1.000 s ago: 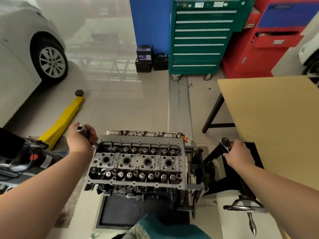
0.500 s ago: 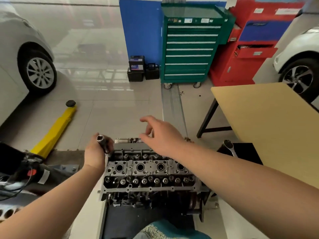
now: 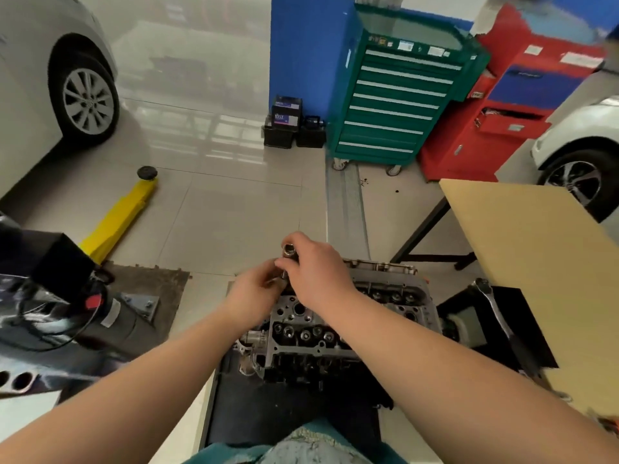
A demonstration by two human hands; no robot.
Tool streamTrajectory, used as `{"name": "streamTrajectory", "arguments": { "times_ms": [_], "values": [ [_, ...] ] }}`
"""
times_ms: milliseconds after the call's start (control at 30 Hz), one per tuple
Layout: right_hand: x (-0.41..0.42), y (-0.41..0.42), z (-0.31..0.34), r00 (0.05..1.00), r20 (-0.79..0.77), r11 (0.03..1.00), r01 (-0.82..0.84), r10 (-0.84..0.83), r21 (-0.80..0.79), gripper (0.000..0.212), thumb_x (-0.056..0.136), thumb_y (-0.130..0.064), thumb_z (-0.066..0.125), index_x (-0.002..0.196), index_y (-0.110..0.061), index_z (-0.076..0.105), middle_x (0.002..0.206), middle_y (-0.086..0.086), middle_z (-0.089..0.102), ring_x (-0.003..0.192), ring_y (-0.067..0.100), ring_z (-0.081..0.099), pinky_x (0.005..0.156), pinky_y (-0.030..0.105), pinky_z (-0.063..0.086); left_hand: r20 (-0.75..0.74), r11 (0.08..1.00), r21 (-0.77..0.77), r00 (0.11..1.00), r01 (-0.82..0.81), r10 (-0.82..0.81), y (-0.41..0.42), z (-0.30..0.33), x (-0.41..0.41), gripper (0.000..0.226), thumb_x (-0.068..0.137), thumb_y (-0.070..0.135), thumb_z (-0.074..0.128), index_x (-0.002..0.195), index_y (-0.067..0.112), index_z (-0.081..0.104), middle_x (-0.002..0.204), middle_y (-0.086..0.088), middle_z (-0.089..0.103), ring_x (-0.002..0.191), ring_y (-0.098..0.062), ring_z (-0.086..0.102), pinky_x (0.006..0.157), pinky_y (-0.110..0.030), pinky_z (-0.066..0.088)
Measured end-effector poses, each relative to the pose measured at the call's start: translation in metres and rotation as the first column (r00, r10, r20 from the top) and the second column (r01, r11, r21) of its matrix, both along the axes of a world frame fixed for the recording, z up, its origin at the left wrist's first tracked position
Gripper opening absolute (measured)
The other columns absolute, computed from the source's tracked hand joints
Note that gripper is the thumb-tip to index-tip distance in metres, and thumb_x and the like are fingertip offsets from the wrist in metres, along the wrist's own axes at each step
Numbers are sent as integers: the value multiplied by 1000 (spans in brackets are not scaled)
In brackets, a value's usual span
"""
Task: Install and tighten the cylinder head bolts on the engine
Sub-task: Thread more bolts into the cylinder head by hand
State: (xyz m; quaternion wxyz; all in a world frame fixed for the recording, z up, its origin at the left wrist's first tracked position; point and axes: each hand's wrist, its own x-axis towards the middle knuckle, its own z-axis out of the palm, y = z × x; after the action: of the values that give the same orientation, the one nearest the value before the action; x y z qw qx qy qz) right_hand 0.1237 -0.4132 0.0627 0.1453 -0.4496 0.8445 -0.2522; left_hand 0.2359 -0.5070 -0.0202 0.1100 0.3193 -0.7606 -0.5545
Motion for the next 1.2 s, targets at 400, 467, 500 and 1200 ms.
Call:
{"name": "streamTrajectory", "arguments": {
  "times_ms": [400, 467, 500, 1200],
  "values": [
    [24, 38, 18, 996, 20, 994, 90, -89, -59, 33, 101, -39, 62, 133, -34, 56, 121, -9, 68, 102, 6, 57, 85, 23, 42, -98, 871, -87, 865, 484, -491, -21, 11, 19, 11, 101, 26, 70, 111, 27, 73, 89, 0, 72, 89, -24, 70, 92, -51, 59],
    [32, 45, 7, 994, 53, 995, 98, -96, -33, 33, 101, -41, 60, 134, -37, 54, 122, -10, 67, 105, 6, 56, 84, 23, 40, -87, 857, -114, 855, 502, -512, -15, 6, 24, 12, 101, 23, 70, 110, 31, 73, 88, 3, 72, 85, -19, 69, 88, -42, 59],
    [35, 47, 3, 993, 67, 994, 103, -101, -29, 33, 101, -41, 60, 134, -37, 54, 122, -10, 67, 107, 7, 57, 85, 23, 41, -86, 851, -135, 850, 507, -520, -13, 3, 26, 14, 101, 23, 70, 108, 34, 73, 88, 2, 73, 84, -18, 69, 84, -35, 57],
    [51, 42, -1, 995, 18, 991, 101, -100, -92, 33, 98, -41, 67, 130, -38, 57, 102, -23, 57, 93, -1, 56, 77, 5, 35, -146, 859, -180, 850, 479, -505, -25, -1, 34, 34, 101, 21, 70, 100, 55, 66, 96, 18, 75, 95, -6, 71, 84, -13, 50]
  ]
}}
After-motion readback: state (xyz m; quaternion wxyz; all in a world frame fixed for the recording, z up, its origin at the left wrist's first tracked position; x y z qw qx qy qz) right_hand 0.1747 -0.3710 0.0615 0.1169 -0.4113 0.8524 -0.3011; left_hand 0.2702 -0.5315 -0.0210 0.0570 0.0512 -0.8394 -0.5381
